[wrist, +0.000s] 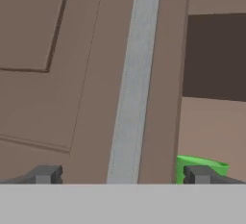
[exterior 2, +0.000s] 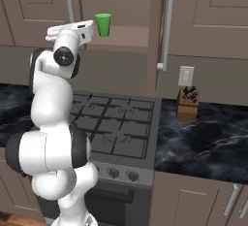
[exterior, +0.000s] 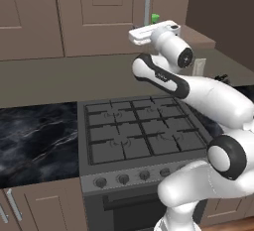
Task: Open the cabinet directly in front. Then move the liquor and the cup to the dining counter with the jar on it.
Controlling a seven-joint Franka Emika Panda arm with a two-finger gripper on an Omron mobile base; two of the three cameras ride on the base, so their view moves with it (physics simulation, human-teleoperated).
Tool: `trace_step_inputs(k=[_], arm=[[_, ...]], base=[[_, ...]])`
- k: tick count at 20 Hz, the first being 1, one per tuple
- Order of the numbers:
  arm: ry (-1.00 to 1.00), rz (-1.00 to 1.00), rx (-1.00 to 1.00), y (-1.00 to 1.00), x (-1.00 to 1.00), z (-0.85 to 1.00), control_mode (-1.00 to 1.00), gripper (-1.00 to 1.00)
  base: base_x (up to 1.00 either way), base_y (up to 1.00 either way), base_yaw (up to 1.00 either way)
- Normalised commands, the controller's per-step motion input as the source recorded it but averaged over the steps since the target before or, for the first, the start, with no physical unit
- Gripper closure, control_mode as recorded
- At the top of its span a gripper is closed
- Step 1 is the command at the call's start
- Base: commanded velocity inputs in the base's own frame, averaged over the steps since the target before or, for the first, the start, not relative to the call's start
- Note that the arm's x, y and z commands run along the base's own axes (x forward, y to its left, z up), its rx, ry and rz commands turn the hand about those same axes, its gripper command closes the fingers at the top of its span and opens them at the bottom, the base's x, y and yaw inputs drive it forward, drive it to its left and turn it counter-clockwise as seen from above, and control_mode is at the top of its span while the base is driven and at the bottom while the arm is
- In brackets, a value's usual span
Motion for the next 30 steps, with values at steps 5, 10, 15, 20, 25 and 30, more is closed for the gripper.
trace_step_inputs(k=[5,10,15,20,25,30], arm=[[0.19,-0.07,0.0,0.28,1.0,0.02,-1.0,-1.0],[0.18,-0.16,-0.01,0.52,0.98,0.04,-1.0,1.0],[0.05,-0.07,0.0,0.14,0.14,0.0,-1.0,1.0],[-0.01,0.0,0.0,0.0,-0.03,0.0,-1.0,1.0],[0.01,-0.01,0.01,0.03,-0.39,0.02,-1.0,1.0],[-0.01,-0.1,0.05,0.24,-0.99,0.12,-1.0,1.0]], base=[[0.0,0.0,0.0],[0.0,0.0,0.0],[0.0,0.0,0.0],[0.0,0.0,0.0],[0.0,0.0,0.0],[0.0,0.0,0.0]])
